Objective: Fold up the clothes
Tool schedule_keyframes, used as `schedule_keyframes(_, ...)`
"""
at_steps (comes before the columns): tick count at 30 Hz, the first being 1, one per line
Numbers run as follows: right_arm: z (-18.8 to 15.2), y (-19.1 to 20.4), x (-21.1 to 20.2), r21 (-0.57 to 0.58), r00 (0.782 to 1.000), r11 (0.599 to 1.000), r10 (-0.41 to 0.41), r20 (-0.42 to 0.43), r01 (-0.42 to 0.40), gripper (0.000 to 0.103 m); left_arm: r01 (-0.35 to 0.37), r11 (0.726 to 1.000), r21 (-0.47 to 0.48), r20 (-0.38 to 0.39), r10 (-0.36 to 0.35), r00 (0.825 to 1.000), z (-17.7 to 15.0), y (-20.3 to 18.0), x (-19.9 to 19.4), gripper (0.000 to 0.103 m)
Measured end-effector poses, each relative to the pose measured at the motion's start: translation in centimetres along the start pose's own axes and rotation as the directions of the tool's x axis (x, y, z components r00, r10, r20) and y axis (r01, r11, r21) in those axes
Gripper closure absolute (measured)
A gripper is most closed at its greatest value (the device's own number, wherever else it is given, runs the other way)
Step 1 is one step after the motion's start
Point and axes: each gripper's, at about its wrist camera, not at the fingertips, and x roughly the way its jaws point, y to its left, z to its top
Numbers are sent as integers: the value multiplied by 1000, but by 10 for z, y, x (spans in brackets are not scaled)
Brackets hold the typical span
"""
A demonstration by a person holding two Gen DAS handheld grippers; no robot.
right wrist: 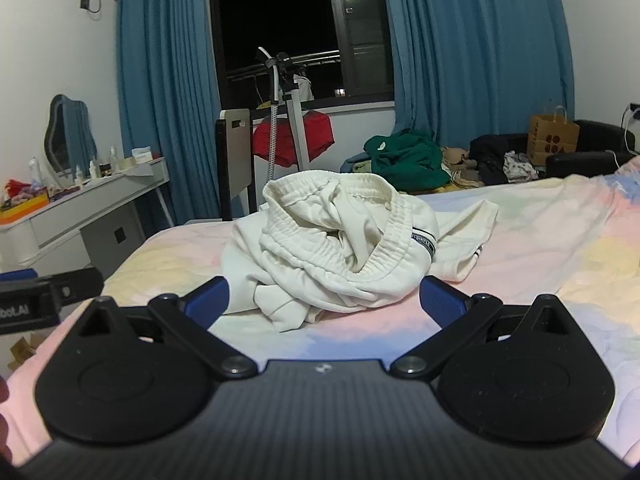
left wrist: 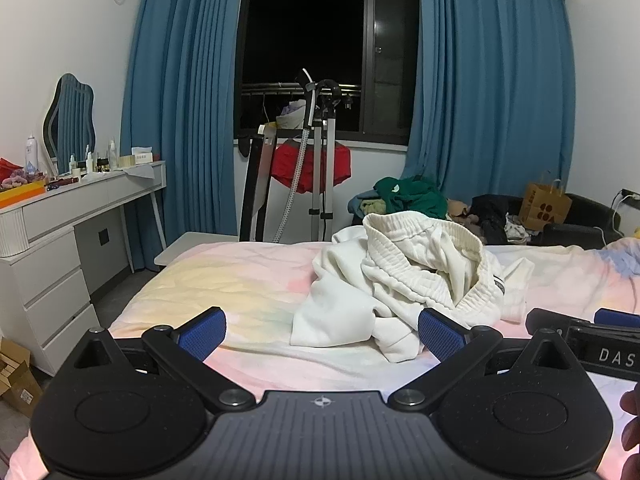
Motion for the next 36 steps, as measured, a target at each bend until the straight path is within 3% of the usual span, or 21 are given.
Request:
schedule_keyframes(6, -2, 10, 0, -33, 1000, 999, -10, 0, 10, 0, -13, 999, 39, -11, 13, 1000, 0, -10, 5, 0)
schedule_keyframes(24, -1, 1, 0, -21, 1000, 1000, -14, 25, 15, 0, 8, 1000, 21, -9, -8, 1000, -4, -4, 2, 0)
schedule_keyframes(29, 0, 4, 1, -28, 998, 998, -56, 35, 57, 0, 1, 1000, 25, -7, -1, 1000, -5, -4, 3, 0)
schedule_keyframes(36, -2, 13, -6, -69, 993, 995, -67, 94, 74, 0, -10, 999, 39, 8, 10, 1000, -8, -1, 5, 0)
